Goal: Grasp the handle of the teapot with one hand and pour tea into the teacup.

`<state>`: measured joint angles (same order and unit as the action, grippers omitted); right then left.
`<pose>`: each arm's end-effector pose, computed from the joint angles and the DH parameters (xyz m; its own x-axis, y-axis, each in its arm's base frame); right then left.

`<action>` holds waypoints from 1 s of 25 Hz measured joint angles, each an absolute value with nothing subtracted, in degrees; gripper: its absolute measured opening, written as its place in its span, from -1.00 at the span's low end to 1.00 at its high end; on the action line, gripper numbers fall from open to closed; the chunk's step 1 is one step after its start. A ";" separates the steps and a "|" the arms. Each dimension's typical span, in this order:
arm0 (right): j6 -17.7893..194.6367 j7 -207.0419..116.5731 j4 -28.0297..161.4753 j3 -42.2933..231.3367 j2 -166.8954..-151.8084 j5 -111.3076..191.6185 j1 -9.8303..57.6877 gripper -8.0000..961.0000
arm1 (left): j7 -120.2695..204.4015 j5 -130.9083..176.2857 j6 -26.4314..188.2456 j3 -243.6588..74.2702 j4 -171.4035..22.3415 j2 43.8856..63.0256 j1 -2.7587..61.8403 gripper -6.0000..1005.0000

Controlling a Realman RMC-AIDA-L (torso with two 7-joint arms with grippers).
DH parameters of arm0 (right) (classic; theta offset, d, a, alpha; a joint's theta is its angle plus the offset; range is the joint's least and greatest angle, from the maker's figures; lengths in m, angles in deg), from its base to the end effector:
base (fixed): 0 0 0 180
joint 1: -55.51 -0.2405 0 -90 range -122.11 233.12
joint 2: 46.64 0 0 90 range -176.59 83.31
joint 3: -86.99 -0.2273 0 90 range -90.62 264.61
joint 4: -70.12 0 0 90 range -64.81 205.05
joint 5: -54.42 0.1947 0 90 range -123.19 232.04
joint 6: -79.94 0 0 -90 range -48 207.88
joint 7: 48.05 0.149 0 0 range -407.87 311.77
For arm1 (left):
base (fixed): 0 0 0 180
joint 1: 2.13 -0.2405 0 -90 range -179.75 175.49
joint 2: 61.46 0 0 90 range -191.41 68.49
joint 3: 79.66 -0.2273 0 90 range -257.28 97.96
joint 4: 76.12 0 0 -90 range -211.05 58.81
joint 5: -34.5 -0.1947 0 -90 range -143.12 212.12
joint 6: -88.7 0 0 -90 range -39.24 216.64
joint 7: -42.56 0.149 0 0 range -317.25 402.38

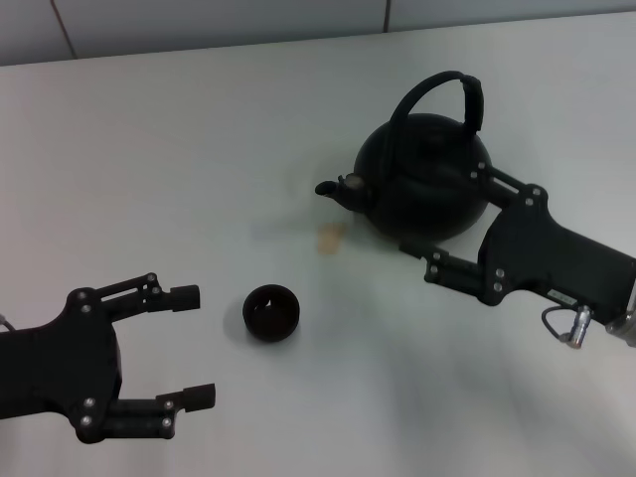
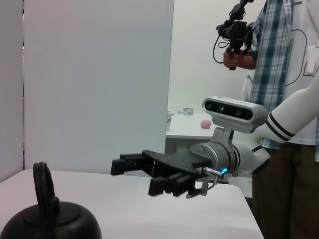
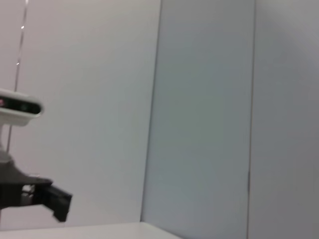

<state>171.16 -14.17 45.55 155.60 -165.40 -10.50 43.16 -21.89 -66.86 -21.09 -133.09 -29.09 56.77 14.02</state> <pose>0.2480 0.2353 -0.0063 0.6964 0.1445 -0.7029 -0.3149 -0.8187 -0.4802 -0.2238 0.2226 0.0252 0.8026 0.0612 0.5934 0.1022 -0.9941 -0.0356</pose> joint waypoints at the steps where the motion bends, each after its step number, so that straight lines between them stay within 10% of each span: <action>1: 171.18 -14.23 45.57 155.52 -165.41 -10.95 43.21 0.61 | -21.90 -66.86 -21.09 -133.11 -29.09 56.77 14.20 0.72; 25: 170.94 -14.25 45.40 155.47 -164.85 -19.46 43.53 0.60 | -22.95 -67.24 -17.65 -133.15 -32.11 56.83 17.48 0.72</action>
<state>170.94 -14.25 45.40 155.47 -164.85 -19.46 43.53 -22.95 -67.24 -17.65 -133.15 -32.11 56.83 17.48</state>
